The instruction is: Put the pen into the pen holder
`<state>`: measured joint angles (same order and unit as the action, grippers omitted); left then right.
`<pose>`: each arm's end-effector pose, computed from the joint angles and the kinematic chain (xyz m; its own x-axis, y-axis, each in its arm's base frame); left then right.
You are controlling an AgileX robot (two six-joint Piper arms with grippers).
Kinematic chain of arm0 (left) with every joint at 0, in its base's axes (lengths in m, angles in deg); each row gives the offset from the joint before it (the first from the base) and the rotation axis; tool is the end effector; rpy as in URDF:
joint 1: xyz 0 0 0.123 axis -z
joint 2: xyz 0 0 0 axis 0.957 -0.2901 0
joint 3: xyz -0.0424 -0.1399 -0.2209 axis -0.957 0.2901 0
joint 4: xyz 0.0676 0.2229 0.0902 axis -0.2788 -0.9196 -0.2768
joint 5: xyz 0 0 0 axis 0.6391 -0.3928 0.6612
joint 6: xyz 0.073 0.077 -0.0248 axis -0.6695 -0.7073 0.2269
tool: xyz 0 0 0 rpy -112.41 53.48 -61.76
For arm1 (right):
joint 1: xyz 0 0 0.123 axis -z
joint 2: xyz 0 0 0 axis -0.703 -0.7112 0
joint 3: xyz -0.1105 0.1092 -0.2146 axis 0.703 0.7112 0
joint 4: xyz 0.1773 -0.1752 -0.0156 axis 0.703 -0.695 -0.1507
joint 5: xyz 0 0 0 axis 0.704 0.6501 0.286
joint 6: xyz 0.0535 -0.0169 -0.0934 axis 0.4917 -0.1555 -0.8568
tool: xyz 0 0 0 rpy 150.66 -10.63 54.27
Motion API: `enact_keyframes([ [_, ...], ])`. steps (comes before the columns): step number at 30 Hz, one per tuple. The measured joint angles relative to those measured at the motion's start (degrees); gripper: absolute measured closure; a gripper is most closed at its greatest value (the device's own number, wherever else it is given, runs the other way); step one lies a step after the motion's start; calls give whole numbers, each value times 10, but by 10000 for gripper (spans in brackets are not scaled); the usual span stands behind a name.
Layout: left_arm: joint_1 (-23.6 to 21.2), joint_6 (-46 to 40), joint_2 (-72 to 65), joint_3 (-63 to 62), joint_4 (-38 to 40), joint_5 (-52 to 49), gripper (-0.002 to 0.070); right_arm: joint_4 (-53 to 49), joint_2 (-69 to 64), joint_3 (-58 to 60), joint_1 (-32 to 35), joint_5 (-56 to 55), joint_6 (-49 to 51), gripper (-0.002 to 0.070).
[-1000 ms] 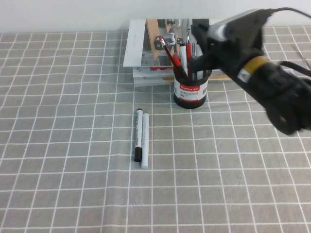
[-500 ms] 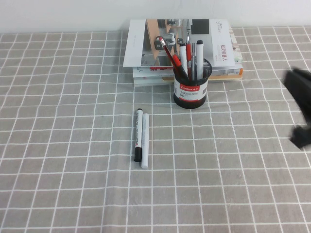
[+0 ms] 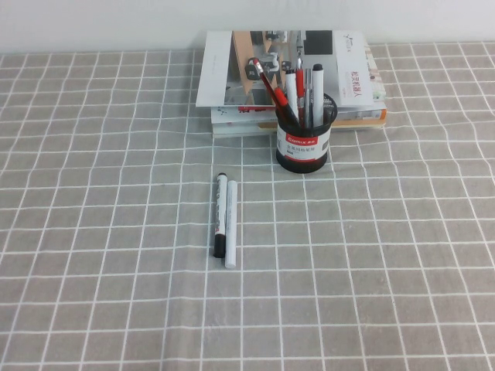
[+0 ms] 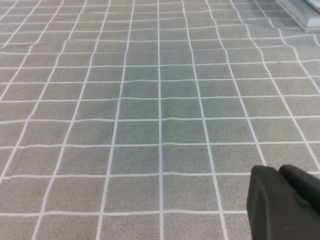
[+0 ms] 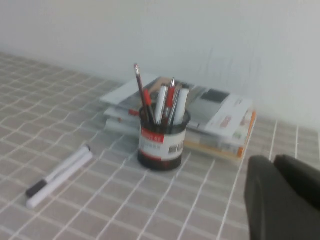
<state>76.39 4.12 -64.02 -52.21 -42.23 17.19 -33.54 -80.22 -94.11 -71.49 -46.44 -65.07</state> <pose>0.0874 -0.0059 0.1648 -0.3013 0.0711 -0.9509 0.0810 0.9955 0.0487 0.1060 0.0487 0.2798 -0.0049 -0.0876 -0.9961 -0.4172 0.9055 -0.0776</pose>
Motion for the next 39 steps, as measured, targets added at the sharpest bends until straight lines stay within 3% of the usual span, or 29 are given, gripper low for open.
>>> enact_keyframes([
  [6, 0, 0, 0, 0, 0, 0, 678, 41, 31, 40, 22, 31, 1, 688],
  [19, 0, 0, 0, 0, 0, 0, 678, 125, 141, 187, 233, -2, 1, 689],
  [30, 0, 0, 0, 0, 0, 0, 678, 140, 154, 195, 246, 44, -3, 689],
  [39, 0, 0, 0, 0, 0, 0, 678, 209, 182, 195, 278, 129, -68, 689],
])
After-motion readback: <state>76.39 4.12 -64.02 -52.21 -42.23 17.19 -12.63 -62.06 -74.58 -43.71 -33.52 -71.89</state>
